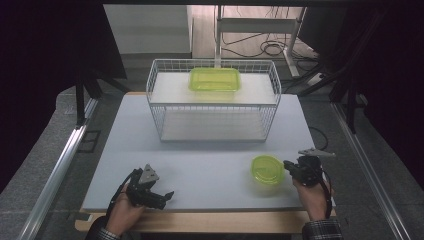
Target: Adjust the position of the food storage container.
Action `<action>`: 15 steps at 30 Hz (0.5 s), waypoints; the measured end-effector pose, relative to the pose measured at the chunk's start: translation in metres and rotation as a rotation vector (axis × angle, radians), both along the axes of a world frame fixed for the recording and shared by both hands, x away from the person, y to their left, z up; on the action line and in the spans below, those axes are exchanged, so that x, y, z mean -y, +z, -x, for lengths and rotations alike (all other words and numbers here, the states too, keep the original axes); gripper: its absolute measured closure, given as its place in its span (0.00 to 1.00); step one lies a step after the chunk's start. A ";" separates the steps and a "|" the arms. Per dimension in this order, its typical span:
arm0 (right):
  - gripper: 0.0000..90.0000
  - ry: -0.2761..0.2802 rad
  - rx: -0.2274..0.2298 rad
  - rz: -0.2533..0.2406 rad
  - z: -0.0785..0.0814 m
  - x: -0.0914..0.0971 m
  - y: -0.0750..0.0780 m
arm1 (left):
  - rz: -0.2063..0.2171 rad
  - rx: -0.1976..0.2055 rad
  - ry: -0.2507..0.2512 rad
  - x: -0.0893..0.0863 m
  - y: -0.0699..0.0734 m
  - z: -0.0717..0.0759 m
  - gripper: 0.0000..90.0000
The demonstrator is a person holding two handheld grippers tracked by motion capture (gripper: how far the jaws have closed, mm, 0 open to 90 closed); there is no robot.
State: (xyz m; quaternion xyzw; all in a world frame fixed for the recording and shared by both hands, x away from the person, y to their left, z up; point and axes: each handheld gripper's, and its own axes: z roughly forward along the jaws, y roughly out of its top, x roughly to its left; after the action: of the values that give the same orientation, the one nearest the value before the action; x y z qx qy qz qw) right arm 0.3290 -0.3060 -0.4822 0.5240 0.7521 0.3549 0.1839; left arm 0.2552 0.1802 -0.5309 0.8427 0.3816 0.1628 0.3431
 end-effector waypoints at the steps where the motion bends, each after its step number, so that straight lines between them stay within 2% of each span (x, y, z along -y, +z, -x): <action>1: 0.99 0.026 -0.005 -0.006 0.000 -0.007 -0.001 | -0.001 0.000 -0.001 0.000 0.000 0.000 0.01; 5: 0.99 0.050 -0.001 0.006 0.000 -0.013 0.000 | -0.007 -0.003 -0.003 0.001 0.000 0.000 0.01; 9: 0.99 0.035 0.006 0.018 0.001 -0.009 0.001 | -0.006 -0.005 -0.001 0.000 -0.001 0.000 0.01; 11: 0.99 0.024 -0.002 0.015 0.005 -0.005 0.000 | -0.005 -0.006 0.001 0.000 -0.001 0.000 0.01; 15: 0.99 0.041 -0.047 0.000 0.015 -0.002 -0.008 | -0.004 -0.007 0.003 0.000 -0.001 0.000 0.01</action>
State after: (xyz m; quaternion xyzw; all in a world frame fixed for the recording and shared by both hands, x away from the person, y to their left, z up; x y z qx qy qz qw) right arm 0.3139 -0.3042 -0.4906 0.5168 0.7668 0.3461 0.1589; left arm 0.2556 0.1800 -0.5316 0.8434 0.3838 0.1609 0.3399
